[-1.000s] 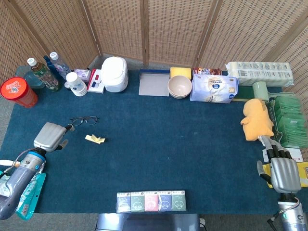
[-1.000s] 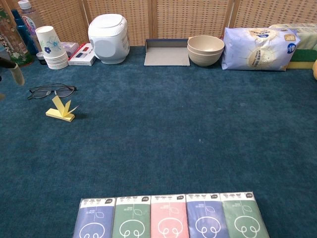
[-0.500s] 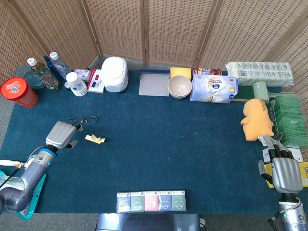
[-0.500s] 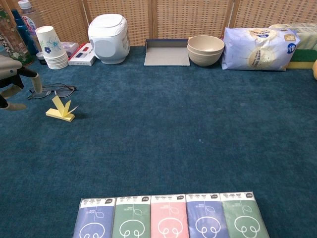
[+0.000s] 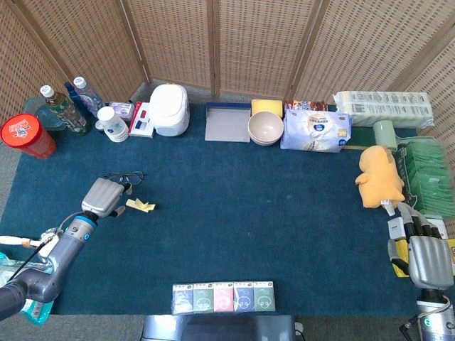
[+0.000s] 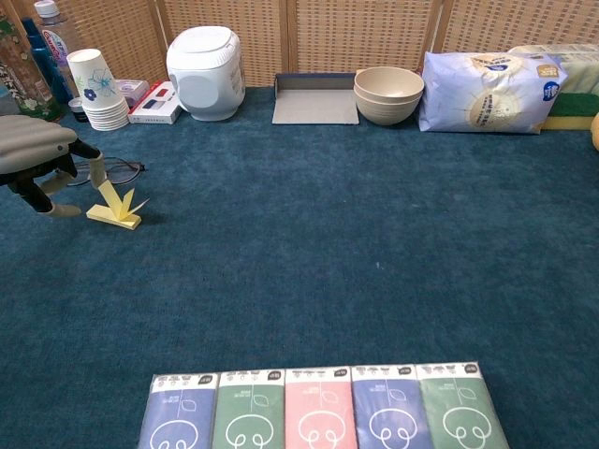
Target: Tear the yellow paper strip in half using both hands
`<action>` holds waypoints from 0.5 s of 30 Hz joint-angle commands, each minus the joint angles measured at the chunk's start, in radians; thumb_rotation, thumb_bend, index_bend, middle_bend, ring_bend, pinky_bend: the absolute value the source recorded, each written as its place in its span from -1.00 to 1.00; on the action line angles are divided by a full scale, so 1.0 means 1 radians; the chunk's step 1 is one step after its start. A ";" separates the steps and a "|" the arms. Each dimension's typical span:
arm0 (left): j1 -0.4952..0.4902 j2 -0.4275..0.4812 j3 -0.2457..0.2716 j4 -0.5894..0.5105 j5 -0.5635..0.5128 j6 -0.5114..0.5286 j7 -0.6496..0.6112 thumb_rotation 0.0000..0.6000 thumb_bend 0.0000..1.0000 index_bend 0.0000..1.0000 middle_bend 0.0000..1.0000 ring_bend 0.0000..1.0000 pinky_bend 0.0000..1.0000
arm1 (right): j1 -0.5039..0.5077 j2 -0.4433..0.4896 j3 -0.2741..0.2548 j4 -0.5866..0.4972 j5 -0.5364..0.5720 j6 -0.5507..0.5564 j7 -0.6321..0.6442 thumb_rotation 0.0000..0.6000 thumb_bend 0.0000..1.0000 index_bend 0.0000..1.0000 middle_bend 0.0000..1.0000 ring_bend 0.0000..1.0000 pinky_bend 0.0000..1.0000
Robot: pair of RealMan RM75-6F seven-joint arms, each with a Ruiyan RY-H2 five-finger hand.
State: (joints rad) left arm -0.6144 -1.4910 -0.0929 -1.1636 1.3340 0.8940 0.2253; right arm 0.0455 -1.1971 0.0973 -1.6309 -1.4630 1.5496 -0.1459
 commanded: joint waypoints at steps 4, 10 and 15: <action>-0.015 -0.030 0.002 0.027 -0.007 -0.012 -0.001 1.00 -0.52 -0.17 0.61 0.81 0.93 | -0.006 0.002 0.000 -0.002 0.002 0.007 0.000 1.00 -0.04 -0.97 -0.64 -0.65 -0.44; -0.020 -0.047 0.005 0.048 -0.012 -0.017 -0.006 1.00 -0.52 -0.13 0.61 0.81 0.93 | -0.011 0.003 0.001 0.000 0.005 0.010 0.002 1.00 -0.04 -0.97 -0.64 -0.65 -0.44; -0.024 -0.061 0.009 0.065 -0.016 -0.021 -0.005 1.00 -0.51 -0.12 0.61 0.81 0.93 | -0.010 0.002 0.002 0.004 0.009 0.007 0.004 1.00 -0.04 -0.97 -0.64 -0.65 -0.44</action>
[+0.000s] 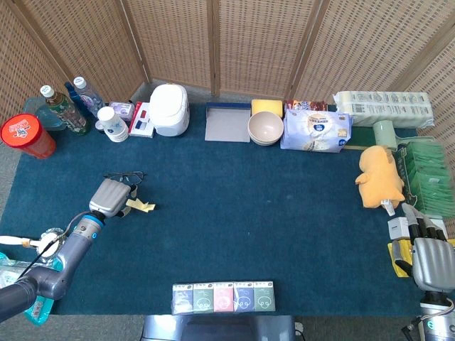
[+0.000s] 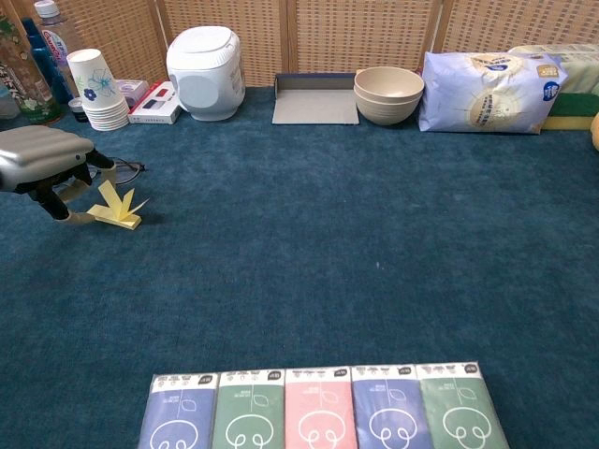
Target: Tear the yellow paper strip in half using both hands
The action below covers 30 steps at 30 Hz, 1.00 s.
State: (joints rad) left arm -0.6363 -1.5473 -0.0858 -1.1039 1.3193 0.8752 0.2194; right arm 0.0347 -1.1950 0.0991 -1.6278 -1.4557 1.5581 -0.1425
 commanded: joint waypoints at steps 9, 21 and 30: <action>-0.011 -0.018 0.004 0.024 -0.011 -0.014 0.001 1.00 -0.52 -0.09 0.61 0.81 0.93 | 0.003 -0.010 0.002 0.010 0.009 -0.012 0.002 1.00 -0.04 -0.96 -0.64 -0.65 -0.44; -0.025 -0.019 0.001 0.023 -0.032 -0.040 0.008 1.00 -0.47 0.07 0.61 0.81 0.93 | 0.007 -0.020 0.006 0.022 0.018 -0.021 0.003 1.00 -0.04 -0.96 -0.64 -0.65 -0.44; -0.033 -0.004 -0.004 -0.003 -0.035 -0.041 -0.007 1.00 -0.38 0.29 0.62 0.81 0.93 | 0.004 -0.026 0.009 0.029 0.018 -0.014 0.014 1.00 -0.04 -0.95 -0.64 -0.65 -0.44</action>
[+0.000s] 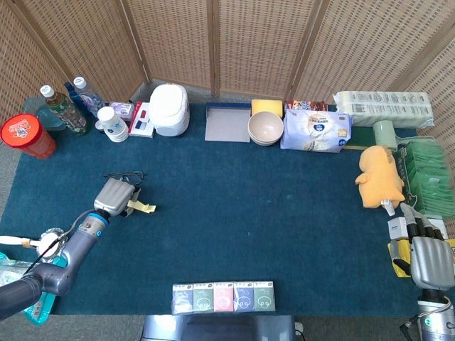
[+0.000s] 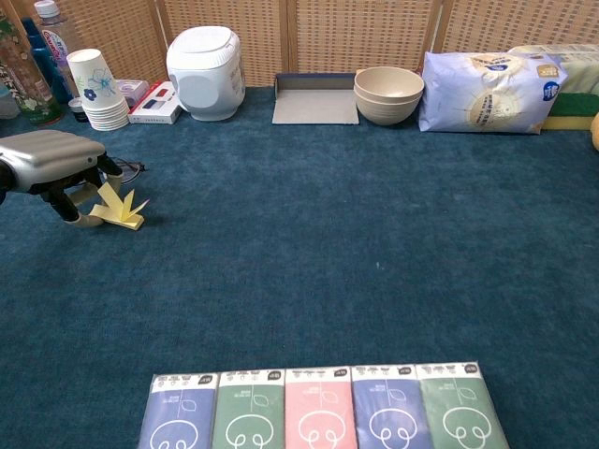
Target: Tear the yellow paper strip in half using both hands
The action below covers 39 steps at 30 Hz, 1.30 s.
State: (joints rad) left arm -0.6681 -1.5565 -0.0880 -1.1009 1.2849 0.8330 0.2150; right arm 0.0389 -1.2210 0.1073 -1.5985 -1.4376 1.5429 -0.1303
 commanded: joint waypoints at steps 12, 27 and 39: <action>-0.014 0.143 -0.015 -0.169 0.047 0.034 -0.056 1.00 -0.31 0.29 0.62 0.81 0.93 | 0.003 0.016 0.006 -0.040 -0.013 -0.001 0.062 1.00 -0.04 -0.95 -0.64 -0.65 -0.44; -0.093 0.360 0.001 -0.411 0.202 -0.001 -0.113 1.00 -0.30 0.30 0.63 0.81 0.93 | 0.124 -0.024 0.014 -0.124 -0.124 -0.111 0.236 1.00 -0.04 -0.96 -0.64 -0.66 -0.48; -0.189 0.425 -0.030 -0.498 0.233 -0.063 -0.109 1.00 -0.30 0.30 0.63 0.81 0.93 | 0.277 -0.090 0.016 -0.231 -0.188 -0.272 0.456 1.00 -0.04 -1.00 -0.74 -0.80 -0.65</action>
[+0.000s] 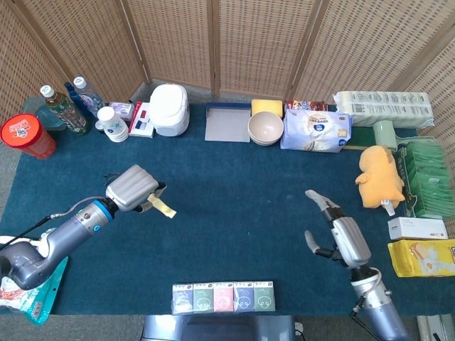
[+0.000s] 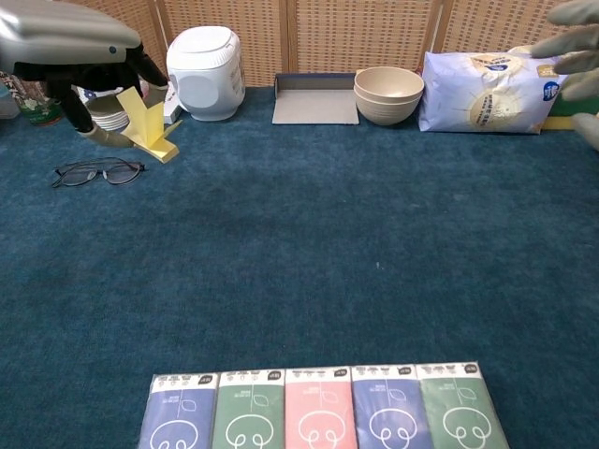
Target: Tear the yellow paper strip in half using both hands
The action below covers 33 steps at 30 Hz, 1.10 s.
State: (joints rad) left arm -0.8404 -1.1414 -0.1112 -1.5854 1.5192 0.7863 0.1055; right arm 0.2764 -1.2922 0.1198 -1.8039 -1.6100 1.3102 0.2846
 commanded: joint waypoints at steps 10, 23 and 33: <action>-0.089 0.046 -0.033 -0.086 -0.048 -0.097 0.024 1.00 -0.29 0.30 0.63 0.79 0.93 | 0.173 -0.103 0.021 -0.032 0.019 -0.190 0.166 1.00 -0.04 -1.00 -0.86 -0.89 -0.70; -0.107 0.079 -0.033 -0.139 -0.105 -0.106 0.073 1.00 -0.30 0.30 0.63 0.79 0.93 | 0.232 -0.265 0.046 0.160 0.024 -0.144 0.135 1.00 -0.22 -0.90 0.49 0.73 0.63; -0.127 0.064 -0.030 -0.127 -0.124 -0.124 0.061 1.00 -0.29 0.30 0.63 0.79 0.93 | 0.252 -0.356 0.065 0.267 0.073 -0.122 0.154 1.00 -0.33 -0.44 0.98 1.00 1.00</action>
State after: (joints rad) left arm -0.9661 -1.0759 -0.1408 -1.7129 1.3961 0.6637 0.1672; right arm 0.5238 -1.6412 0.1828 -1.5416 -1.5430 1.1903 0.4335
